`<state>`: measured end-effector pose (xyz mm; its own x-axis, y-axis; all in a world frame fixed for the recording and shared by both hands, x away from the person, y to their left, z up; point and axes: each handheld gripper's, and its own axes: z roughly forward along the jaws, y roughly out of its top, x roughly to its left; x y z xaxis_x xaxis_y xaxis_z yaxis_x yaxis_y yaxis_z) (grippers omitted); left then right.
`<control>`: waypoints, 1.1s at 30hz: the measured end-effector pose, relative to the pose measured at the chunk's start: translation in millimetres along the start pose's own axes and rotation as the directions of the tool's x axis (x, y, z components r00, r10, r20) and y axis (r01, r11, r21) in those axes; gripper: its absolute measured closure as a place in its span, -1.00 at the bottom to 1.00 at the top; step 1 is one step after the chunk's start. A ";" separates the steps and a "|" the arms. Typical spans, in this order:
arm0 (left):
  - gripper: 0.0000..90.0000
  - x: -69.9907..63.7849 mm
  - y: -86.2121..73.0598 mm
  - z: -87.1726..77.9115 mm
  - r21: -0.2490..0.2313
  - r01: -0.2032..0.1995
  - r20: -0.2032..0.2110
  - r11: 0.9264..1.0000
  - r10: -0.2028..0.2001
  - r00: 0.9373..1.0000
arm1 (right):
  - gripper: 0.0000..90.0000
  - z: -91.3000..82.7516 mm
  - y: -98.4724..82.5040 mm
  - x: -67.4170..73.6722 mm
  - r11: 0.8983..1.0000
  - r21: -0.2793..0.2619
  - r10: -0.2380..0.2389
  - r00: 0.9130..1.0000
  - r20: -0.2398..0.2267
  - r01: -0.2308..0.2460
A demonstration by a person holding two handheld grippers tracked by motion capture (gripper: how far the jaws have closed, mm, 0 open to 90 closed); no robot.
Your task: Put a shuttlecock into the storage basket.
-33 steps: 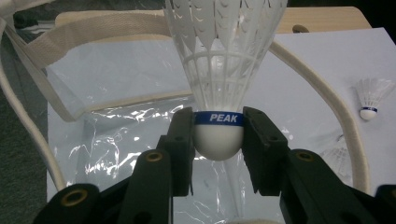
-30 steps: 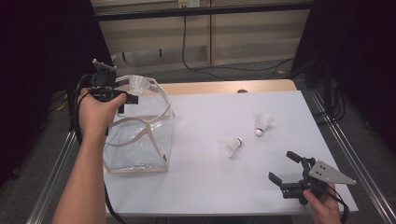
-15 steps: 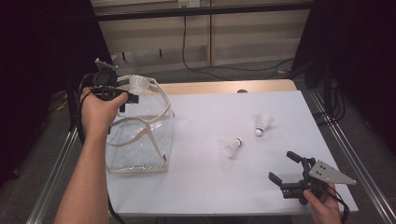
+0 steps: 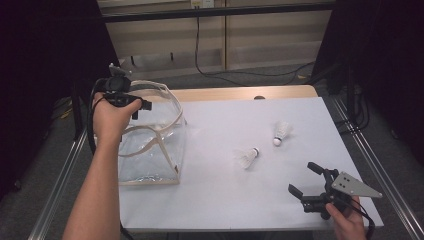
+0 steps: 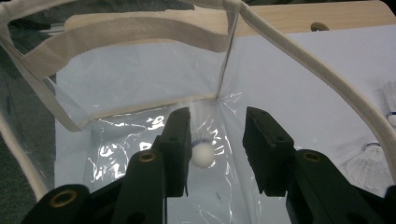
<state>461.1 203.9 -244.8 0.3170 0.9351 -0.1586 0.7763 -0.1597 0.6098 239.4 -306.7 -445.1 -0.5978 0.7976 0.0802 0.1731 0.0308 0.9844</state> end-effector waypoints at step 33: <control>-0.14 -38.8 0.5 -24.6 -0.007 -0.116 0.181 0.993 0.115 0.977 | -1.00 0.0 0.4 0.6 1.000 0.001 -0.009 1.000 -0.002 0.009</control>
<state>435.8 175.4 -219.2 0.4977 0.8377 -0.2249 0.7305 -0.2651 0.6294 239.2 -306.3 -444.7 -0.6005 0.7964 0.0715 0.1684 0.0386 0.9850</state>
